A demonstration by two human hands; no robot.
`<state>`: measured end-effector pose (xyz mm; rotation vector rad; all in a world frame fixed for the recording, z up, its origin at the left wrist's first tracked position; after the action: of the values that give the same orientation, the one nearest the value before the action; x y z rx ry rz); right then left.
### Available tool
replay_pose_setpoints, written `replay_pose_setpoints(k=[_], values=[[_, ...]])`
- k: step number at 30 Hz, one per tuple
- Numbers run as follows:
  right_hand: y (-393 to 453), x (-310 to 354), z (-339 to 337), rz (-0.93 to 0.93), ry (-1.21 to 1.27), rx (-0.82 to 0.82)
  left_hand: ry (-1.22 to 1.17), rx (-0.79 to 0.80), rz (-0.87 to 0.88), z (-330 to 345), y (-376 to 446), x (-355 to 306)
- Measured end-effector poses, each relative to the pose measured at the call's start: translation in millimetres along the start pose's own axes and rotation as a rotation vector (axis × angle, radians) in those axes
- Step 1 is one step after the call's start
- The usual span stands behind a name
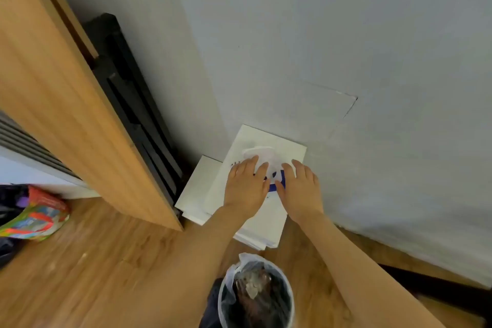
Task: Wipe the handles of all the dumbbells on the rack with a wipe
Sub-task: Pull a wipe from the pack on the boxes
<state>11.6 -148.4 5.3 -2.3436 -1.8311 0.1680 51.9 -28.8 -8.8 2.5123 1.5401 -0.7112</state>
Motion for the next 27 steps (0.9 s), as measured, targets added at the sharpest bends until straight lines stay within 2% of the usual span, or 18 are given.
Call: replay_pose_setpoints(k=[3,6,9,13,19,22,27], values=[[2,3,6,-0.019,0.045,-0.046,0.006,-0.063,0.004,-2,-2,3],[2,11,11,-0.053,0.079,-0.072,0.036,0.006,-0.030,3,-7,10],[4,16,10,-0.071,0.113,-0.112,0.048,-0.020,-0.035,0,-11,21],[10,21,6,-0.110,0.135,-0.115,0.107,0.092,-0.086,6,-19,35],[22,23,6,-0.137,0.146,-0.066,0.155,0.163,-0.155,15,-26,52],[22,23,8,-0.125,0.162,-0.060,0.159,0.157,-0.170,18,-30,55],[16,23,5,-0.054,0.315,-0.141,0.142,0.150,-0.176,20,-30,54]])
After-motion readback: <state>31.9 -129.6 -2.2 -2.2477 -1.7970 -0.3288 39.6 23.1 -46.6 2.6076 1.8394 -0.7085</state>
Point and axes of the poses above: each hand's wrist, its own y-axis towards the middle knuckle, its own z-axis out of the palm, x = y × z, the point moved 6 cm from there along y, towards the middle knuckle, and after that the axes turned 10 degrees about -y, right-handed, at the moved point
